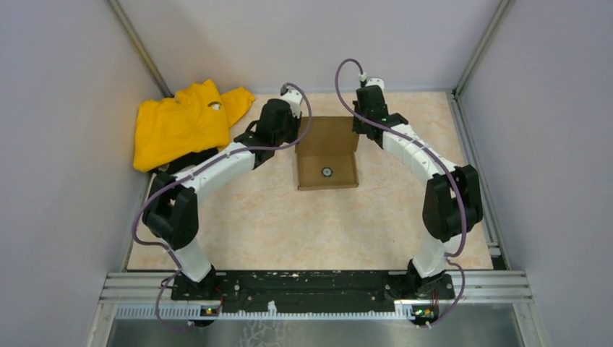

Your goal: Fold the paper box

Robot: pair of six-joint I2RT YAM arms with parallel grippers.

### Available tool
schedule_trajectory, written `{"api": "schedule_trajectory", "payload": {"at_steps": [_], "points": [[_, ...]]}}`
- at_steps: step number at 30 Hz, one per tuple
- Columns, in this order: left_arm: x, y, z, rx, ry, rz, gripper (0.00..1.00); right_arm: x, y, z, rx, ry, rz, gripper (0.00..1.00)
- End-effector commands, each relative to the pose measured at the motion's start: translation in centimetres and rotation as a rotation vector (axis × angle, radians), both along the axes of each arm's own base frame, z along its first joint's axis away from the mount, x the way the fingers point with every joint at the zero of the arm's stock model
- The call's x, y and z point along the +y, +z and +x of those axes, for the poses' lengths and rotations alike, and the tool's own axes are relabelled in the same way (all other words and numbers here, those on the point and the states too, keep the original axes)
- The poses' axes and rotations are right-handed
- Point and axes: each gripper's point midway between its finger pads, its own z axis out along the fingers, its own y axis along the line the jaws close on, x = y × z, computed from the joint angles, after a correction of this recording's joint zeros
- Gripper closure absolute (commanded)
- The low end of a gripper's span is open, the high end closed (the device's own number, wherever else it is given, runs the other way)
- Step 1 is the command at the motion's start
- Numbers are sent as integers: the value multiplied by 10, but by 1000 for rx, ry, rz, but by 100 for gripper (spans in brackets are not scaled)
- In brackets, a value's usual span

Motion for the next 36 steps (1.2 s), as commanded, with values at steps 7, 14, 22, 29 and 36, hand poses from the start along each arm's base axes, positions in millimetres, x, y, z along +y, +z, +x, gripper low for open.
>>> {"api": "schedule_trajectory", "payload": {"at_steps": [7, 14, 22, 29, 36], "points": [[-23, 23, -16, -73, -19, -95, 100, 27, 45, -6, -133, 15, 139, 100], [-23, 7, -18, -55, -10, -95, 100, 33, 46, -8, -149, 1, 158, 100], [-24, 3, -16, -52, 14, -122, 100, 32, 47, -14, -168, -31, 174, 100], [-31, 4, -20, -53, 37, -142, 100, 32, 43, -21, -176, -54, 179, 100], [-35, 2, -27, -51, 64, -157, 100, 29, 36, -27, -181, -84, 181, 100]]}}
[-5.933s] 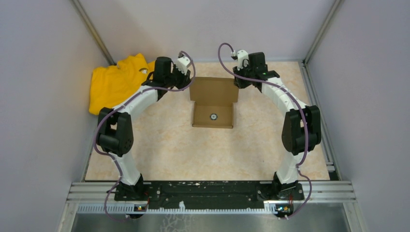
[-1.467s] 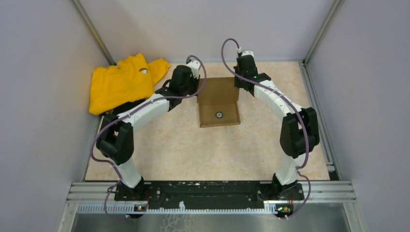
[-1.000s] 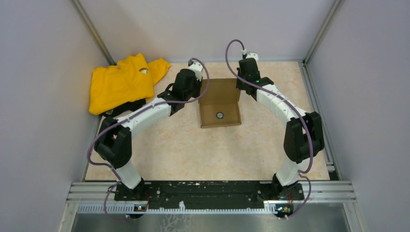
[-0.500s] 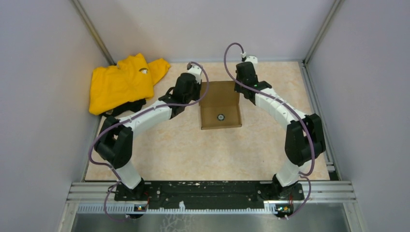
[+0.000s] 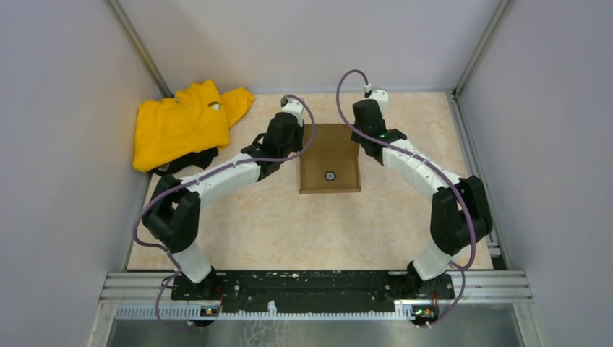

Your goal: Fold the paper box

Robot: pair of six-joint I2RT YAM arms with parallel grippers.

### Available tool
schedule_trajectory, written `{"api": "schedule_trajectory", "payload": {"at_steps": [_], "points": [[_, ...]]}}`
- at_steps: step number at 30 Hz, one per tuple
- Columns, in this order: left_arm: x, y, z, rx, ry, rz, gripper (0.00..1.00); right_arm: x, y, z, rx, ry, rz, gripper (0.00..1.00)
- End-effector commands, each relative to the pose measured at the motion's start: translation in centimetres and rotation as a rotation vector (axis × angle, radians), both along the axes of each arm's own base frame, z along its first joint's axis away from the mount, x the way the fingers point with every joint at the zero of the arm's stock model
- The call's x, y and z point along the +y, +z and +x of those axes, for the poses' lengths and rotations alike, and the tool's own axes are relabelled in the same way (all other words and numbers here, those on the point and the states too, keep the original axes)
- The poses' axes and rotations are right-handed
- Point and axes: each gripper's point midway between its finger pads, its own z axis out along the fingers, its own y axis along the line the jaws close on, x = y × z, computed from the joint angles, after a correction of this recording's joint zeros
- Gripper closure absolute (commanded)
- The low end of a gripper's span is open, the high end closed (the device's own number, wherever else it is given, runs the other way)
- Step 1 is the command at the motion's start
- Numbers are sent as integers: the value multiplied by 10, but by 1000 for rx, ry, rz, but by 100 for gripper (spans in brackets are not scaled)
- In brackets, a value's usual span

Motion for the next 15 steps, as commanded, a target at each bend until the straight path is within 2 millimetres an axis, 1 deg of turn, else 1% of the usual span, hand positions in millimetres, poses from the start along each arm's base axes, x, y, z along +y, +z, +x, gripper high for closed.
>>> {"api": "schedule_trajectory", "payload": {"at_steps": [1, 9, 15], "points": [[-28, 15, -11, -35, -45, -103, 100, 32, 38, -3, -119, 53, 126, 100], [-29, 6, -20, -28, -28, -103, 100, 35, 37, -8, -131, 42, 138, 100], [-27, 2, -28, -28, -22, -111, 100, 37, 33, -16, -128, 39, 148, 100]]}}
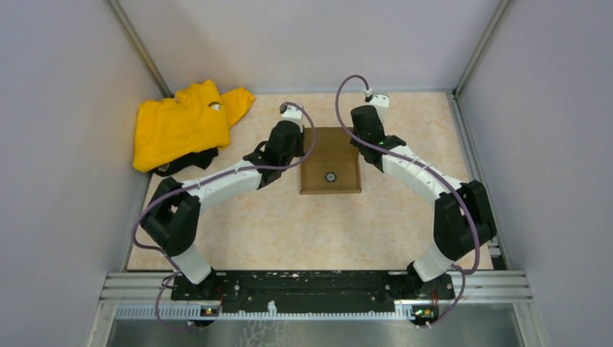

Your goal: Fold the paper box

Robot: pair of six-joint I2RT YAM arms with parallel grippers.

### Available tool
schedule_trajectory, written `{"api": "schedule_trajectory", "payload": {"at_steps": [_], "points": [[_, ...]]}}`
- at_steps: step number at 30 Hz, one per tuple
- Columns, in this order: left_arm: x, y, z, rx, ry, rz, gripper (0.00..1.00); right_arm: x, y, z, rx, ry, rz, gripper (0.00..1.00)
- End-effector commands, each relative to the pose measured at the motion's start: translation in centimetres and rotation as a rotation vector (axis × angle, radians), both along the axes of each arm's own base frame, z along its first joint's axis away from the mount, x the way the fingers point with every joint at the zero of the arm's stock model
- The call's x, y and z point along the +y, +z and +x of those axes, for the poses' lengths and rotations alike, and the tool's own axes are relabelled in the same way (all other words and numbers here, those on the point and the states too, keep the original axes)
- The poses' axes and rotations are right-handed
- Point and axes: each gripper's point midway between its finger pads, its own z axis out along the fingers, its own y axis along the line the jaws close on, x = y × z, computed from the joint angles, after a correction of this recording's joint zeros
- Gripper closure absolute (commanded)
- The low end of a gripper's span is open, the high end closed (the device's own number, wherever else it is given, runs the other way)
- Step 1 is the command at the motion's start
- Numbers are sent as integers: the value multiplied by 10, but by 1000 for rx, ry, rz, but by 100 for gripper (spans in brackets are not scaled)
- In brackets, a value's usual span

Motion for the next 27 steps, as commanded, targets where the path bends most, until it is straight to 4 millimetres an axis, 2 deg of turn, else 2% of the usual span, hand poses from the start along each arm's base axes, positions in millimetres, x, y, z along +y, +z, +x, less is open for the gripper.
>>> {"api": "schedule_trajectory", "payload": {"at_steps": [1, 27], "points": [[-24, 7, -20, -5, -76, -82, 100, 37, 34, -6, -99, 82, 137, 100], [-21, -8, -49, 26, -66, -88, 100, 45, 22, -33, -92, 84, 168, 100]]}}
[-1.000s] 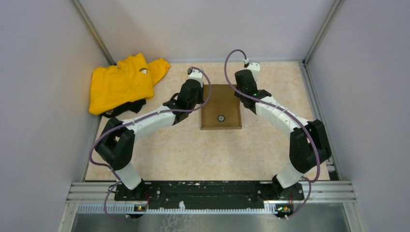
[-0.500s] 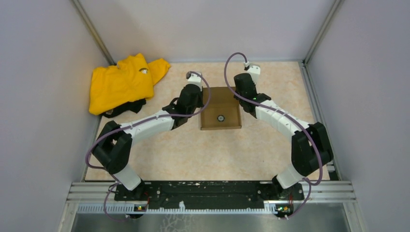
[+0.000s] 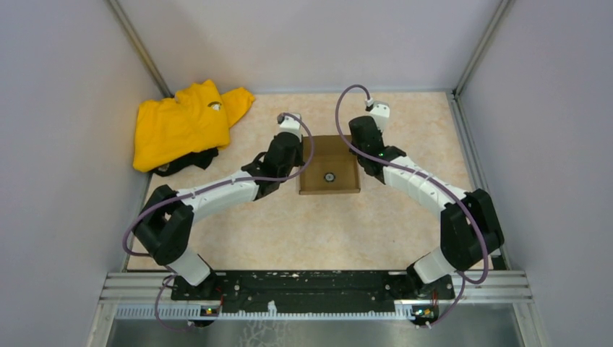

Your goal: Fold the paper box

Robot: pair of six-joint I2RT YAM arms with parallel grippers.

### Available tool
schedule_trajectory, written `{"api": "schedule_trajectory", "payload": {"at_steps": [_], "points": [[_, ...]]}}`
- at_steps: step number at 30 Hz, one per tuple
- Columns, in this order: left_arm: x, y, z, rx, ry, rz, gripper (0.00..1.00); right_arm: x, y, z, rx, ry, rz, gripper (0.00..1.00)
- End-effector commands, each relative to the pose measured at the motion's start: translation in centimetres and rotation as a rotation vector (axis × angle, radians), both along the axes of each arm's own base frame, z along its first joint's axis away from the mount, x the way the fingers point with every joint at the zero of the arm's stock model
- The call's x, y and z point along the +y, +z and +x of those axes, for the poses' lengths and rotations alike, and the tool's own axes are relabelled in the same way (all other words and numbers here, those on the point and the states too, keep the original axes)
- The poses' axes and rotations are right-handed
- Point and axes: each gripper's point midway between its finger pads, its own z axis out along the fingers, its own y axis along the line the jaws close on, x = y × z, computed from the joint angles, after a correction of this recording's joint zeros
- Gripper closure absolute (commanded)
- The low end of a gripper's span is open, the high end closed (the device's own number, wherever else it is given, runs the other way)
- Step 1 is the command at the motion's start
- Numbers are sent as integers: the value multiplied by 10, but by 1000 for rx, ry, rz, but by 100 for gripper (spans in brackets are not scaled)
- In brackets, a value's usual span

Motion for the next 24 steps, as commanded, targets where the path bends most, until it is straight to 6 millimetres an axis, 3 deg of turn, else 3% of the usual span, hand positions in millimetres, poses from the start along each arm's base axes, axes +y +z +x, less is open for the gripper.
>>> {"api": "schedule_trajectory", "payload": {"at_steps": [1, 14, 24], "points": [[-25, -2, -21, 23, -90, -62, 100, 41, 25, -11, -66, 109, 137, 100], [-21, -11, -33, 40, -87, -55, 100, 43, 19, -25, -60, 117, 146, 100], [-15, -21, -51, 54, -96, -29, 100, 38, 10, -46, -47, 121, 119, 100]]}}
